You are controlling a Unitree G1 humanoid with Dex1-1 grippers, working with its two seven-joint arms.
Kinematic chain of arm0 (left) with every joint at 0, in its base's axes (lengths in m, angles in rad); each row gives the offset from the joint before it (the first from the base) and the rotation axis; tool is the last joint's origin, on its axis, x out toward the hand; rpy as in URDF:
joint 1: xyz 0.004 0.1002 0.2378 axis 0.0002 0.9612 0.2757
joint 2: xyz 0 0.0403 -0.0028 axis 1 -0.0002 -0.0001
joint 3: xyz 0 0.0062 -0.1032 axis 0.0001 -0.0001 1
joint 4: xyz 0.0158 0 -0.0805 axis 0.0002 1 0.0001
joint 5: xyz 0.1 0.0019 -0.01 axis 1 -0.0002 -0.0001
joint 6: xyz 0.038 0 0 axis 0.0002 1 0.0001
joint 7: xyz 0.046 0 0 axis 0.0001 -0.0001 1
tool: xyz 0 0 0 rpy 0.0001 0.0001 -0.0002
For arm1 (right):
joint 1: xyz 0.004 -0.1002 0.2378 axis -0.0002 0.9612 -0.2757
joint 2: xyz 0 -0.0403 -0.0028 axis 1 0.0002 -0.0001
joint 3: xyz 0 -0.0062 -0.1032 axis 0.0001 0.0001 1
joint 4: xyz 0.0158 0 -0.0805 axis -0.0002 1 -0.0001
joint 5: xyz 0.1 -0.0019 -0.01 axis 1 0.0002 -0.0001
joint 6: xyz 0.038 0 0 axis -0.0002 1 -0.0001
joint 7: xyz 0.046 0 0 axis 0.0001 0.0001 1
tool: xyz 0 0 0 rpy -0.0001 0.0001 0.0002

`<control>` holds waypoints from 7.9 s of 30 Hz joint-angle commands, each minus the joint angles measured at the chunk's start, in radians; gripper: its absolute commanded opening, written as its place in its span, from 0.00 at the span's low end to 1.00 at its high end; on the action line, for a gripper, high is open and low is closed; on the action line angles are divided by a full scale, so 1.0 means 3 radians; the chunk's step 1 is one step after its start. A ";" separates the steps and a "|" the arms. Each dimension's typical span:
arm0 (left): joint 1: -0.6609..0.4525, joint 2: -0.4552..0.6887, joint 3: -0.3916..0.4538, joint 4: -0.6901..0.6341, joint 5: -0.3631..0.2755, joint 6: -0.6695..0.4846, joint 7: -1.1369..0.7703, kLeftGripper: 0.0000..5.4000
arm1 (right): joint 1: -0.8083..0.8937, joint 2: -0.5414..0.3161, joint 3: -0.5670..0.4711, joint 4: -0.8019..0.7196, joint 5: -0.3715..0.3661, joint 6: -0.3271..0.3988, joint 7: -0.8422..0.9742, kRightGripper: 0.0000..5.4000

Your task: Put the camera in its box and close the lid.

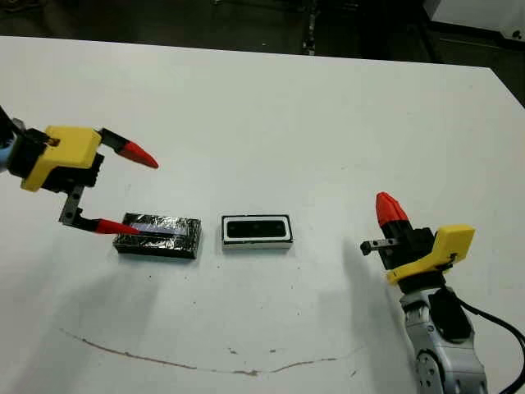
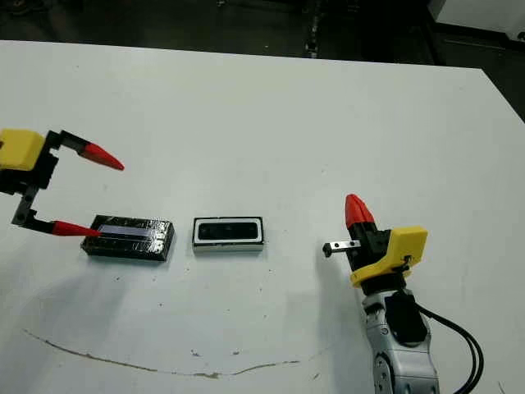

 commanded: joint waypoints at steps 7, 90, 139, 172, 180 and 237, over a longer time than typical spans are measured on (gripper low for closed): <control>0.0246 -0.0205 -0.0044 0.0133 -0.0017 -0.0269 -0.0019 1.00 | 0.0015 -0.0031 -0.0023 0.0011 0.0021 0.0066 -0.0024 0.00; 0.0506 -0.0611 -0.0277 0.0361 0.0476 0.0404 0.0518 0.86 | 0.0019 -0.0078 -0.0052 0.0087 0.0094 0.0039 0.0136 0.00; 0.0708 -0.1779 0.0107 0.0215 -0.0156 0.0580 0.1535 0.59 | 0.0042 -0.0064 0.0035 0.0040 0.0168 0.0218 0.0141 0.00; 0.0708 -0.1831 -0.0056 0.0401 -0.0353 0.0933 0.1201 0.59 | 0.0021 -0.0076 0.0087 0.0067 0.0085 0.0121 0.0193 0.00; 0.0733 -0.1861 -0.0103 0.0422 -0.0320 0.0956 0.1198 0.59 | 0.0030 -0.0076 0.0087 0.0064 0.0094 0.0133 0.0187 0.00; 0.0601 -0.2284 -0.0707 0.0608 0.0131 0.0936 0.1510 0.58 | 0.0000 -0.0074 0.0003 0.0039 0.0150 0.0160 0.0109 0.00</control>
